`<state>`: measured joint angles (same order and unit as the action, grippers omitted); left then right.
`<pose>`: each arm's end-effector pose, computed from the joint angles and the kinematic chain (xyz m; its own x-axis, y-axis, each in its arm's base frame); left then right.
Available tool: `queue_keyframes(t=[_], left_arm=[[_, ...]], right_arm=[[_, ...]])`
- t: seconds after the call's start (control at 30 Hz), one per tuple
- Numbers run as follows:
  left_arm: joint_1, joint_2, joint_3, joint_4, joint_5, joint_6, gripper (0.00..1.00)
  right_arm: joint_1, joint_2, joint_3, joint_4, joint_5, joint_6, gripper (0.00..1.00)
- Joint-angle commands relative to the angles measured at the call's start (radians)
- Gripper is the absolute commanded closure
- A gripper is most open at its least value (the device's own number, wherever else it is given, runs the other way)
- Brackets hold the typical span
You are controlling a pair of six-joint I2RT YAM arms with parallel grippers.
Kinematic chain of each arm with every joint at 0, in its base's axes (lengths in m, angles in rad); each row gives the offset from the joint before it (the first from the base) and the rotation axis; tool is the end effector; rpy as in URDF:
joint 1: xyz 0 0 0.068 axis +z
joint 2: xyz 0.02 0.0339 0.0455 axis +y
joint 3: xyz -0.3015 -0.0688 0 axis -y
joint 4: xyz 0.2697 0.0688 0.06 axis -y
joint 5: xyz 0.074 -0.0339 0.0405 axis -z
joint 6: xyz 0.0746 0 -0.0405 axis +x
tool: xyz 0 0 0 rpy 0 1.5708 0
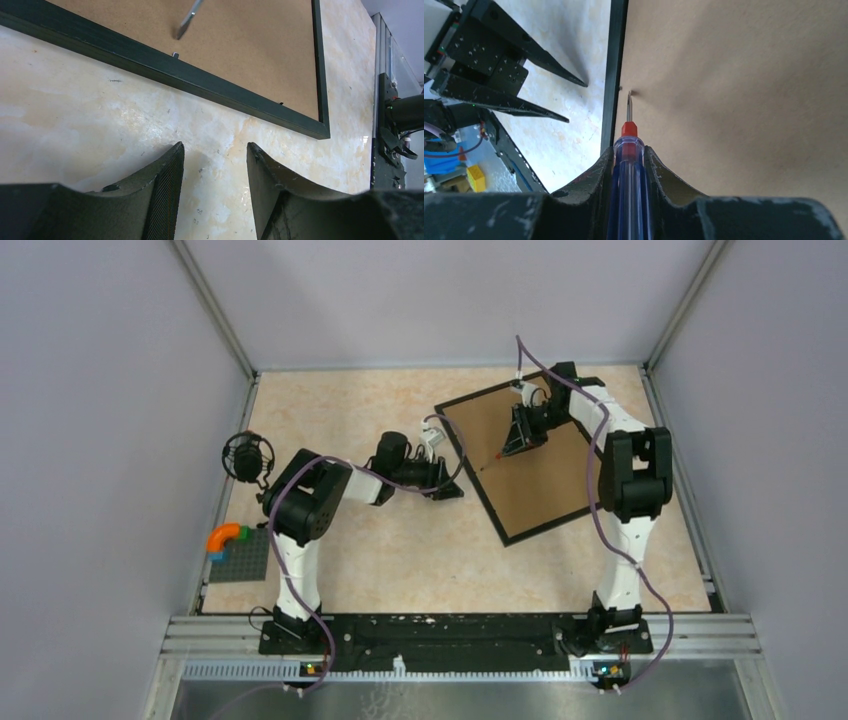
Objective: Take the photo out of the frame
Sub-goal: Adjust the photo frame at the center of the board.
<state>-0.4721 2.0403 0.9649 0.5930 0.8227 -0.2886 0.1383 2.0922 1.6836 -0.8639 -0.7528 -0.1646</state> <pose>0.3741 -0.2524 0.1158 -0.6487 0.1139 -0.7525 0.7334 0.3577 -0.5781 0.4677 0.1166 0.2001 -0.8848 -0.2439 -0.3970 -0.4507 0.6641 0.5965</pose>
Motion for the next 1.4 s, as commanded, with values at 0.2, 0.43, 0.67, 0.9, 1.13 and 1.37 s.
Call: queue_keyframes(t=[0.2, 0.43, 0.67, 0.9, 1.13, 1.37], left_arm=[[0.002, 0.029, 0.039, 0.011, 0.007, 0.031, 0.45], [0.000, 0.067, 0.092, -0.007, -0.006, 0.029, 0.45], [0.000, 0.082, 0.118, -0.007, -0.021, 0.023, 0.45], [0.007, 0.034, 0.107, -0.029, -0.028, 0.044, 0.44], [0.012, -0.191, 0.058, -0.274, -0.088, 0.206, 0.36], [0.025, -0.482, 0.033, -0.579, -0.193, 0.354, 0.02]], right_arm=[[-0.051, 0.223, 0.232, -0.212, -0.156, -0.059, 1.00], [-0.063, 0.278, 0.276, -0.305, -0.162, -0.136, 1.00], [-0.056, 0.279, 0.234, -0.325, -0.206, -0.162, 1.00], [-0.012, 0.258, 0.176, -0.317, -0.258, -0.160, 1.00], [0.058, 0.139, -0.084, -0.239, -0.242, -0.199, 1.00], [0.159, -0.016, -0.358, -0.060, -0.217, -0.115, 1.00]])
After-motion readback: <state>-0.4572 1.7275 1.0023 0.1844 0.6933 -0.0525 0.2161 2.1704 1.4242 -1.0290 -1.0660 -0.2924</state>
